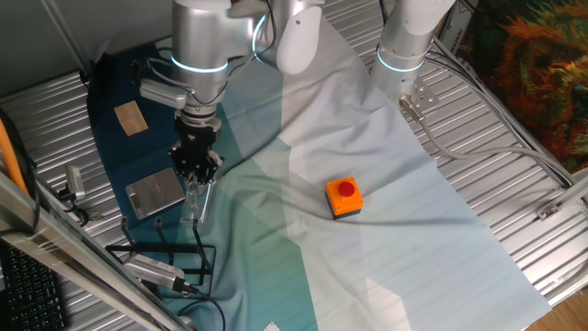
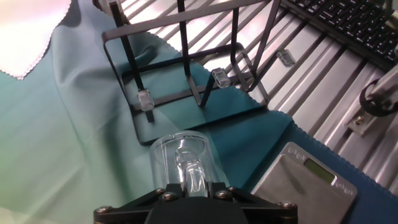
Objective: Take the cup off the cup rack
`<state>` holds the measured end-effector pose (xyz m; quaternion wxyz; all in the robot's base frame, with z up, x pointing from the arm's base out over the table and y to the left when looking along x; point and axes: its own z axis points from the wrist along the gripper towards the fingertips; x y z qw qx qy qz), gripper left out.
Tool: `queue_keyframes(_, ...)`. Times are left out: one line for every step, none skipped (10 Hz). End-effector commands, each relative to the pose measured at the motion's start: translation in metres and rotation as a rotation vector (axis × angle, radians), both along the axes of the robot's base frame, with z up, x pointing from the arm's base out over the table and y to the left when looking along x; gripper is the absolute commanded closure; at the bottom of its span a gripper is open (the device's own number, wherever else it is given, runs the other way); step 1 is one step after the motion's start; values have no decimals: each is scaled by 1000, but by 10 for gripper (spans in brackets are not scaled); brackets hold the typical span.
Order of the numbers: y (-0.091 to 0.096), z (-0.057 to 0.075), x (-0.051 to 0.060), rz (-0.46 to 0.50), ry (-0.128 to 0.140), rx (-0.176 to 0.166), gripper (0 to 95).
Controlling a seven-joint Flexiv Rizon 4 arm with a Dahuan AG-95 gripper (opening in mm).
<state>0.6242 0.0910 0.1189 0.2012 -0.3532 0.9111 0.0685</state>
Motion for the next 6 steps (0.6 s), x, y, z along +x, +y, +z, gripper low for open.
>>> queue_keyframes(0, 4, 1, -5, 30, -43, 950)
queue_keyframes(0, 9, 1, -9, 47, -64, 950)
queue_keyframes(1, 14, 0, -16, 68, -78, 950)
queue_keyframes(1, 19, -1, -24, 85, -89, 950)
queue_keyframes(1, 23, -1, -29, 99, -112, 950)
queue_keyframes(1, 26, -3, -36, 134, -150, 950)
